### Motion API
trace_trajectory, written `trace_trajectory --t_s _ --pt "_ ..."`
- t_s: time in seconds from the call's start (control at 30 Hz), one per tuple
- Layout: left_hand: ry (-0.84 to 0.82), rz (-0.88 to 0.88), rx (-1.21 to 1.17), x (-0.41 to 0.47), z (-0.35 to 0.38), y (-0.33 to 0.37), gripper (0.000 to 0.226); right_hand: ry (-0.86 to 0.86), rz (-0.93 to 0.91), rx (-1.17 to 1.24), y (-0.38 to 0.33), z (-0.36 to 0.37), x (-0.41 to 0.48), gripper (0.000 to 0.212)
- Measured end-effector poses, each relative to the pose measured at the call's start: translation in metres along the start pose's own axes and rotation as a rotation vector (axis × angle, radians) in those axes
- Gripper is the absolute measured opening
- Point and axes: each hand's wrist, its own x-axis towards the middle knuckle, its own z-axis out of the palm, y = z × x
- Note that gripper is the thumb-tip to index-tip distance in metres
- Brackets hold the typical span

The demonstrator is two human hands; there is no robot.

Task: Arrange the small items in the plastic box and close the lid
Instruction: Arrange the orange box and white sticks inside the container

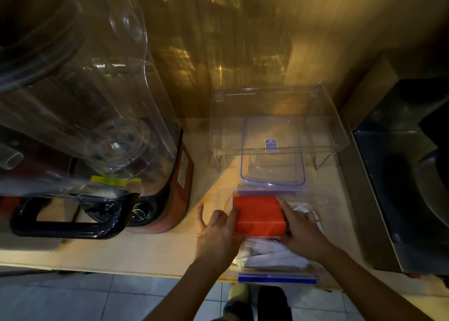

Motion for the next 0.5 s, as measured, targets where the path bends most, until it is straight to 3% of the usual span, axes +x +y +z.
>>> trace_trajectory --t_s 0.07,0.2,0.27,0.4,0.5 --pt "-0.006 -0.006 0.037 -0.001 0.0 0.002 0.064 -0.019 0.07 0.012 0.001 -0.001 0.001 0.09" --pt "-0.033 -0.042 0.093 0.005 -0.001 0.013 0.064 -0.173 0.064 0.182 -0.001 -0.002 0.003 0.037" --pt "-0.039 -0.041 0.102 0.007 -0.001 0.017 0.063 -0.221 0.032 0.21 -0.001 -0.006 0.002 0.022" --pt "-0.025 -0.001 0.116 0.007 0.003 0.015 0.07 -0.32 -0.058 0.131 0.003 -0.022 -0.002 0.009" --pt "-0.053 -0.013 0.115 0.009 0.007 0.015 0.073 -0.464 -0.066 0.114 0.002 -0.028 -0.001 0.019"
